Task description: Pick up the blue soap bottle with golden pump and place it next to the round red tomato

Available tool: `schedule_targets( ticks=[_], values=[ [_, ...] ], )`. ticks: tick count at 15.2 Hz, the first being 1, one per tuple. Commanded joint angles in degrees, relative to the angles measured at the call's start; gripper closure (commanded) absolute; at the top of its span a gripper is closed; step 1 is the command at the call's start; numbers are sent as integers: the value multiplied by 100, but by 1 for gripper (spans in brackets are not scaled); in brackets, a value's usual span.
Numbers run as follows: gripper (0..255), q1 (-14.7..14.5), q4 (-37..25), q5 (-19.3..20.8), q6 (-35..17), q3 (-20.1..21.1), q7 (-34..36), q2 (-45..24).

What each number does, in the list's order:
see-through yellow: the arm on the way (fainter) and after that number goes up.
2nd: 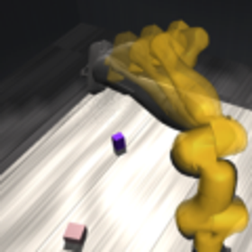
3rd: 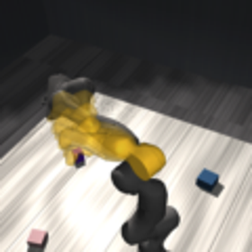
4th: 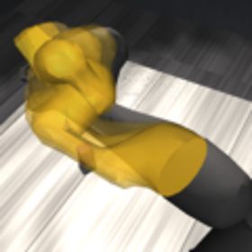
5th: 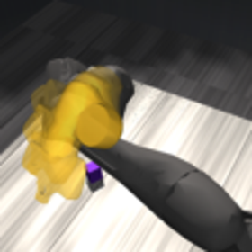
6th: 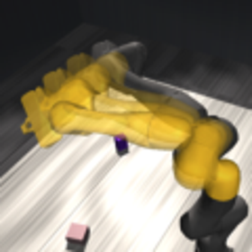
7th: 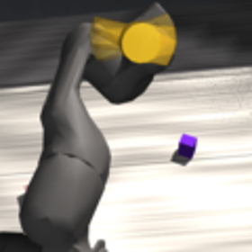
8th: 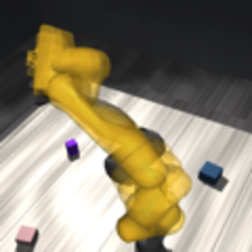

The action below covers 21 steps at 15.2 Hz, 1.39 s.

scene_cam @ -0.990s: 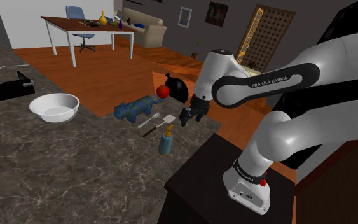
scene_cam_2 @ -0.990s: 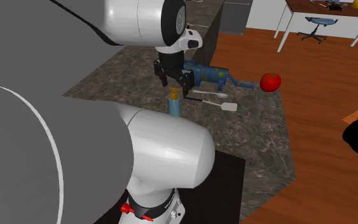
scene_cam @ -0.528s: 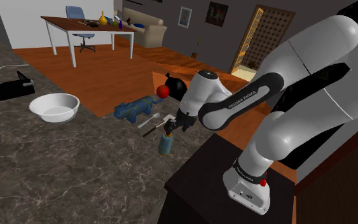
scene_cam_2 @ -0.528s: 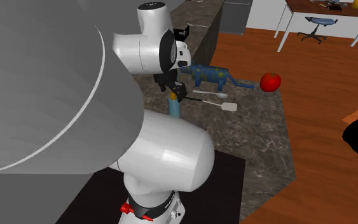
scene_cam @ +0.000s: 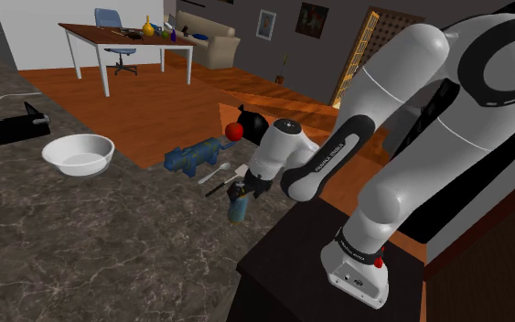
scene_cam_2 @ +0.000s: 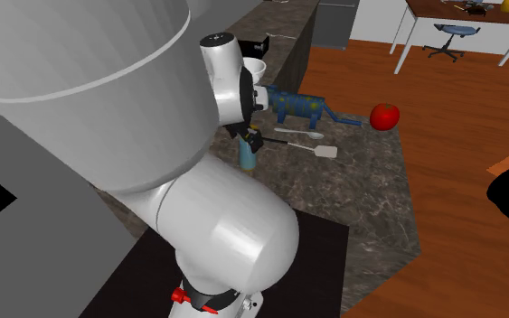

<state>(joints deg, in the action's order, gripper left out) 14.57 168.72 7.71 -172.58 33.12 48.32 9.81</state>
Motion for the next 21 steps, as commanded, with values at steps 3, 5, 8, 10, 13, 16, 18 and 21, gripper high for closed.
schedule_targets(
  ticks=[3, 5, 8, 10, 13, 16, 18, 21],
  values=[
    [0, 638, -78, 610, -186, 482, 452, -251],
    [0, 637, -78, 610, -186, 481, 451, -251],
    [0, 638, -78, 611, -186, 482, 452, -251],
    [255, 637, -78, 610, -186, 481, 452, -251],
    [255, 645, -79, 618, -188, 486, 456, -254],
    [255, 670, -82, 642, -192, 503, 473, -261],
    [255, 637, -78, 610, -186, 481, 452, -251],
    [255, -315, -38, -324, 153, -228, -245, 117]
  ],
)
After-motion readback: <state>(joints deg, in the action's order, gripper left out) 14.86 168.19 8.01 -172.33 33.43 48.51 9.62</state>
